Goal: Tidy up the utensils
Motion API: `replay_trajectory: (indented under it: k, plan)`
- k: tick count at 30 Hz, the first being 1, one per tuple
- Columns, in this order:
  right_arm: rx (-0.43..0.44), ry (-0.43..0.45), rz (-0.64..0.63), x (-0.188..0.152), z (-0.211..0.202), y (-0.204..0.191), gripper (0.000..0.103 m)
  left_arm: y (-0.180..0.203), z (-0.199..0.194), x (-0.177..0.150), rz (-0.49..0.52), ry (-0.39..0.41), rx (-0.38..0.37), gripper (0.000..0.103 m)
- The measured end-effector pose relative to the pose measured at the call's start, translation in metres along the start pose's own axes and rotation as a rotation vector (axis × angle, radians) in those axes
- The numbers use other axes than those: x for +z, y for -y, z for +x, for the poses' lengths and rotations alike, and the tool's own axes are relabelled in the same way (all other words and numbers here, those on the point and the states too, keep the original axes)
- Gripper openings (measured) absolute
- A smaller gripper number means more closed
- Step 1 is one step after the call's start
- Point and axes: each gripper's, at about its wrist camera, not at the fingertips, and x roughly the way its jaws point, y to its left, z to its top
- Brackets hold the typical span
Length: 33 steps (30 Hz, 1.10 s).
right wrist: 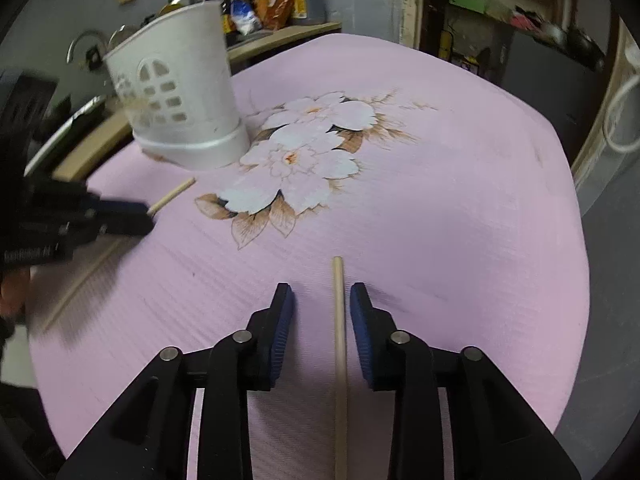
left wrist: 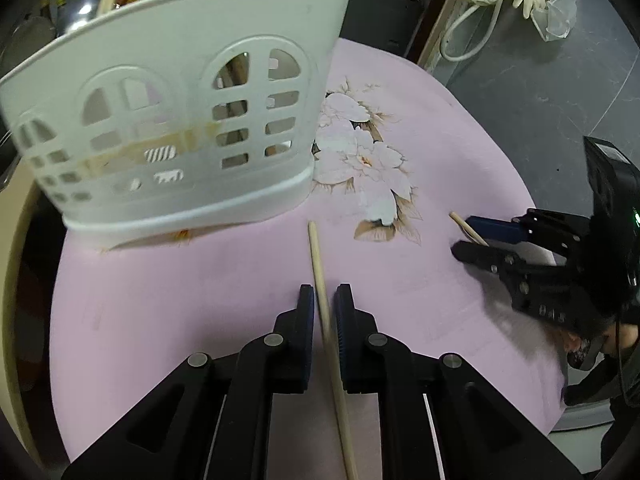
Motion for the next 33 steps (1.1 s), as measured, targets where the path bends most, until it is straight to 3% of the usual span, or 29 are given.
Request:
replay_trajectory:
  k: [4,10,13,17,20,25,28,33]
  plan:
    - [0.020,-0.021,0.016,0.002,0.001,0.002,0.036,0.003,0.005,0.002,0.057,-0.016,0.018,0.010]
    - [0.004,-0.054,-0.059,-0.003,-0.002,-0.003,0.035,0.001,0.006,-0.001,0.075,-0.018,0.004,0.010]
    - [0.013,-0.076,-0.038,-0.003,-0.003,0.001,0.022,0.000,0.007,0.000,0.082,-0.021,0.001,0.010]
    - [0.001,-0.062,-0.032,-0.006,-0.004,0.001,0.018,0.003,0.008,0.001,0.100,-0.019,0.009,0.010]
    - [0.007,-0.051,0.001,-0.007,-0.004,0.001,0.009,0.005,0.010,0.003,0.105,-0.026,0.016,0.010]
    - [0.026,-0.044,0.039,-0.007,-0.007,0.007,0.005,0.006,0.010,0.005,0.052,-0.015,0.008,0.002]
    - [0.058,-0.006,0.058,-0.008,-0.013,0.011,0.004,0.003,0.002,0.000,0.012,0.030,-0.007,0.002]
    - [0.113,0.156,0.112,-0.011,-0.031,0.014,0.004,-0.003,-0.015,-0.011,-0.086,0.160,-0.076,0.002]
